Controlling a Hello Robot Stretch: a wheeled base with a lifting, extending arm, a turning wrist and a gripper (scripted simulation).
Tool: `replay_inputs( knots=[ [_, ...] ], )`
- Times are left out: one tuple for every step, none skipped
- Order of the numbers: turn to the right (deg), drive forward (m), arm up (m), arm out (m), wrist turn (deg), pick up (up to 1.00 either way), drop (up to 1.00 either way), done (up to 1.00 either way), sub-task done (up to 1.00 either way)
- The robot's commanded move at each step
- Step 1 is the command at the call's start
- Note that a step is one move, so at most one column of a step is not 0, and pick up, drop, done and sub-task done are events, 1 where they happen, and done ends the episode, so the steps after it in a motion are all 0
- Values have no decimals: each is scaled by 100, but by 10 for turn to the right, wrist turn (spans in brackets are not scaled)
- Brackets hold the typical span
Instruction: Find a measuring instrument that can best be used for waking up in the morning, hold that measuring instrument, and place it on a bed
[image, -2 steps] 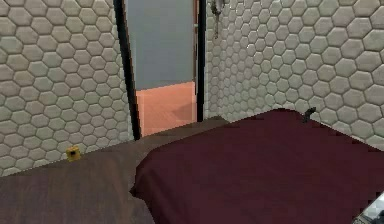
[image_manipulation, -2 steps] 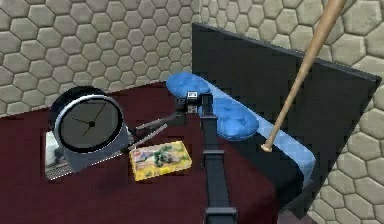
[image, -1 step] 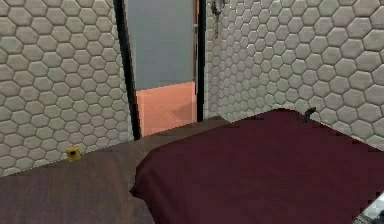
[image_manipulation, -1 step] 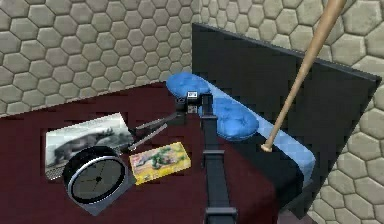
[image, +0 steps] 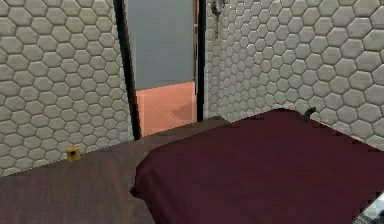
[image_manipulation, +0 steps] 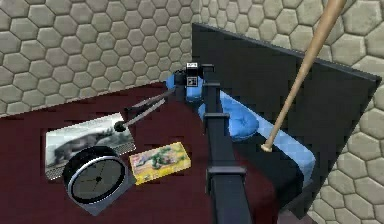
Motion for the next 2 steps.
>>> replay_inputs(
  knots=[
    [0, 0, 0, -8, 0, 0, 0, 0, 0],
    [0, 0, 0, 0, 0, 0, 0, 100, 0]
  ],
)
